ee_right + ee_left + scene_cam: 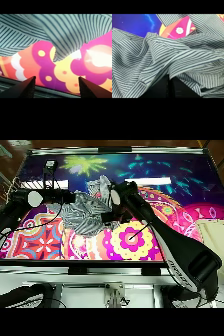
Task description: Fold the shirts.
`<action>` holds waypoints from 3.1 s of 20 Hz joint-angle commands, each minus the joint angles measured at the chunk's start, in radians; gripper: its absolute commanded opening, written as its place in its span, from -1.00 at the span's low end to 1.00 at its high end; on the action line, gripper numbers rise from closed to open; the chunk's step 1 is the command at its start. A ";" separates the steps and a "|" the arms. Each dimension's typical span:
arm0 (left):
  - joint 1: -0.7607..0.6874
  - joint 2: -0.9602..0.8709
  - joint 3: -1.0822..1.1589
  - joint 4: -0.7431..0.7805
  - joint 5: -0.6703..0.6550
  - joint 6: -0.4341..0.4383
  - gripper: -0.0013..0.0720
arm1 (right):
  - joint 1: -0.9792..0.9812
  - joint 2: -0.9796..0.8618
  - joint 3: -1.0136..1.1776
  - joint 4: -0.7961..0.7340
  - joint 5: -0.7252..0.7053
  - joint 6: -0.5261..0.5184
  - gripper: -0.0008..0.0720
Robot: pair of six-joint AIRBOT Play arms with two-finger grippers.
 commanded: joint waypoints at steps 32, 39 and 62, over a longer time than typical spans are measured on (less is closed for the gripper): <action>-0.028 0.339 0.370 0.091 -0.445 -0.024 -0.80 | -0.004 0.361 0.293 -0.187 0.168 -0.123 -0.77; -0.006 0.208 0.032 0.168 -0.465 -0.063 -0.79 | -0.044 -0.024 0.293 -0.045 0.250 -0.212 -0.78; 0.590 0.101 0.293 0.130 -0.534 0.081 0.57 | -0.156 -0.038 0.293 0.183 0.102 -0.217 -0.77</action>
